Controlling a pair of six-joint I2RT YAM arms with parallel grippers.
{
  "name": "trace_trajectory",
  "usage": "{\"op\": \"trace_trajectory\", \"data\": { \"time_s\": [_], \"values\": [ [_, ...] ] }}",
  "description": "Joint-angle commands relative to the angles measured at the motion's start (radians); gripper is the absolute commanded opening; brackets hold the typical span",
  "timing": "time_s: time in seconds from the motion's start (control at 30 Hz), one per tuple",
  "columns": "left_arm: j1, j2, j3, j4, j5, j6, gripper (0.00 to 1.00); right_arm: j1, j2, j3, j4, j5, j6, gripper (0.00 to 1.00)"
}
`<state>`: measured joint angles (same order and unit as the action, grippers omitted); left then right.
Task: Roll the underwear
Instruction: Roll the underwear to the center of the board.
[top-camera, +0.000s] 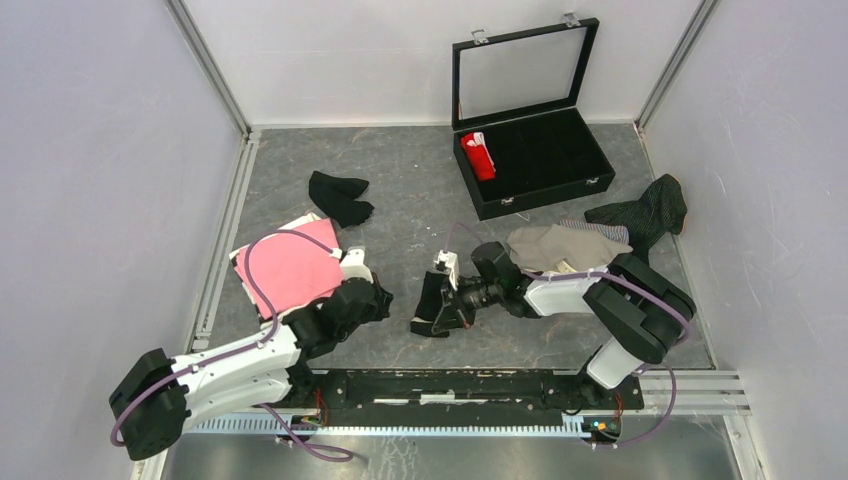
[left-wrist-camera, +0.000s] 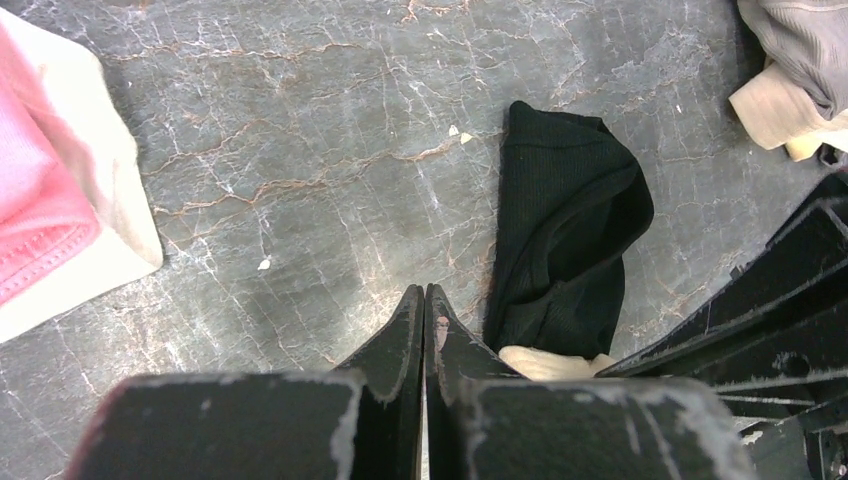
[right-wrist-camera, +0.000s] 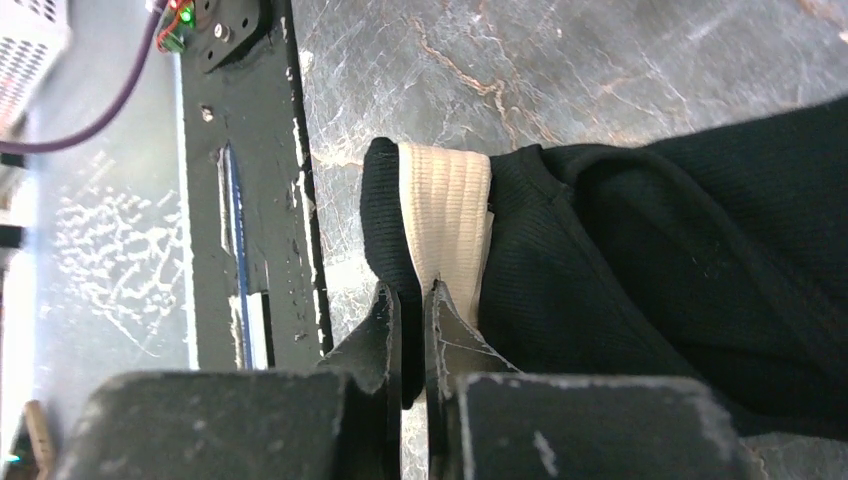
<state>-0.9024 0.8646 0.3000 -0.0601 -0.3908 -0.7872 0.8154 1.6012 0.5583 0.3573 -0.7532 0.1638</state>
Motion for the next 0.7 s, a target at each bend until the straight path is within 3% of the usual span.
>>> {"op": "trace_trajectory", "data": {
  "time_s": [0.0,0.67],
  "values": [
    [0.005,-0.012,-0.011,0.022,-0.002,0.015,0.02,-0.064,0.059,-0.045,-0.041,-0.002,0.121,0.0],
    [0.005,0.027,-0.025,0.169,0.158,0.091,0.02,-0.156,0.146,0.035,-0.161,0.101,0.088,0.0]
  ]
}}
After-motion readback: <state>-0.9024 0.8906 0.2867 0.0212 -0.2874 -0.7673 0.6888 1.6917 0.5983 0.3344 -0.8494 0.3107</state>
